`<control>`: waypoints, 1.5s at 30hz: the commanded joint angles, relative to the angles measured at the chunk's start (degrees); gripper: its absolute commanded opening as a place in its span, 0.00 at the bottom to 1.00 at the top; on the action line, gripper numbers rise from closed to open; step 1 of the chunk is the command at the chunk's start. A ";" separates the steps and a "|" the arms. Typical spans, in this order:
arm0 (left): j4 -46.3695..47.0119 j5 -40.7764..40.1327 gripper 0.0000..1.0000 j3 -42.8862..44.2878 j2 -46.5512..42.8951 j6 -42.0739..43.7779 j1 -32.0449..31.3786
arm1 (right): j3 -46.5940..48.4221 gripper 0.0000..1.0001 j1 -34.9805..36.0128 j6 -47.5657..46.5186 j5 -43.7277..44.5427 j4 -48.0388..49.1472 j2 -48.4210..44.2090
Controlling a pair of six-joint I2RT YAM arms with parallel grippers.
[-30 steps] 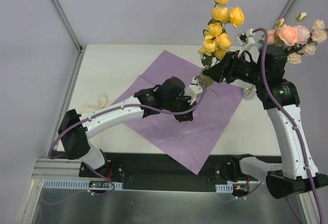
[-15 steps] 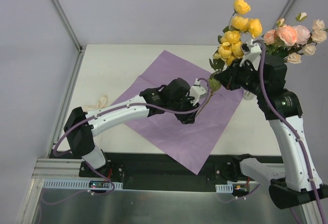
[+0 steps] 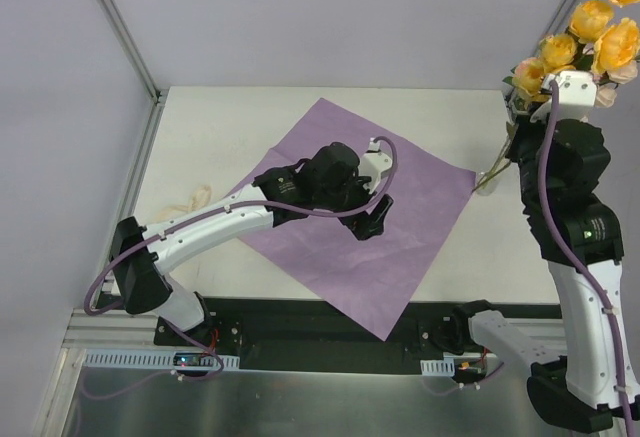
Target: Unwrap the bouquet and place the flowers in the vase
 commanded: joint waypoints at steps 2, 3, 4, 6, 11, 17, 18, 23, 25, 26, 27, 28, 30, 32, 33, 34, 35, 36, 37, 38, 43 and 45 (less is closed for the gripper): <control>0.13 -2.74 0.82 0.73 -2.64 -1.08 -0.06 | 2.64 0.01 -0.26 -16.01 11.36 17.51 3.18; 0.13 -2.74 0.82 0.64 -2.73 -1.08 -0.06 | 2.73 0.01 -0.52 -18.90 10.05 21.01 3.71; 0.13 -2.91 0.82 0.64 -2.82 -1.08 -0.06 | 2.64 0.01 -0.78 -20.50 8.64 22.52 4.41; 0.30 -3.26 0.82 0.55 -3.25 -0.99 -0.06 | 3.08 0.01 -1.66 -22.87 4.78 25.33 6.60; 0.48 -4.49 0.82 0.20 -3.96 -0.56 -0.15 | 4.13 0.01 -2.98 -26.84 -2.86 27.64 10.65; 0.57 -5.46 0.82 -0.06 -3.70 -0.20 -0.06 | 6.24 0.01 -5.71 -26.76 -6.58 28.60 14.44; 0.57 -5.37 0.82 -0.06 -3.61 -0.03 0.03 | 6.51 0.01 -6.14 -26.67 -6.58 28.34 14.70; 0.57 -5.11 0.82 -0.15 -3.35 0.06 -0.06 | 6.51 0.01 -7.20 -27.02 -7.54 27.55 15.14; 0.66 -4.67 0.82 -0.15 -3.17 -0.03 0.12 | 6.42 0.01 -8.34 -26.67 -8.33 27.46 15.14; 0.66 -4.67 0.82 -0.24 -3.08 -0.03 0.12 | 6.16 0.01 -8.78 -26.49 -8.94 27.37 15.32; 0.66 -4.58 0.82 -0.15 -2.99 -0.03 0.20 | 6.24 0.01 -9.48 -25.97 -9.12 27.11 15.41; 0.74 -4.58 0.82 -0.15 -2.91 -0.03 0.20 | 6.25 0.01 -9.84 -25.79 -9.30 26.85 15.49; 0.66 -4.58 0.82 -0.33 -2.64 -0.03 0.29 | 5.63 0.01 -10.89 -24.74 -10.18 26.85 15.14; 0.74 -4.50 0.82 -0.24 -2.38 -0.11 0.29 | 5.28 0.01 -11.51 -24.21 -11.14 26.85 15.14; 0.74 -4.41 0.82 -0.24 -2.38 -0.11 0.29 | 5.02 0.01 -12.03 -24.03 -11.15 26.85 15.14; 0.83 -4.32 0.82 -0.33 -2.29 -0.20 0.29 | 4.93 0.01 -12.21 -23.33 -11.41 26.85 15.14; 0.74 -4.15 0.82 -0.24 -2.12 -0.20 0.29 | 4.67 0.01 -12.47 -23.07 -12.11 26.85 15.23; 0.74 -4.14 0.82 -0.24 -2.20 -0.20 0.29 | 4.58 0.01 -12.82 -22.71 -12.55 26.85 15.23; 0.74 -4.14 0.82 -0.24 -2.03 -0.20 0.29 | 4.49 0.01 -12.91 -22.36 -12.64 26.85 15.32; 0.74 -4.14 0.82 -0.24 -1.94 -0.20 0.29 | 4.40 0.01 -12.91 -22.10 -12.73 26.93 15.41; 0.74 -4.58 0.82 -0.33 -1.85 -0.03 0.38 | 3.09 0.01 -13.18 -21.74 -12.73 27.02 15.67; 0.74 -4.67 0.82 -0.33 -1.59 -0.03 0.38 | 2.38 0.01 -13.18 -22.27 -12.90 27.29 15.58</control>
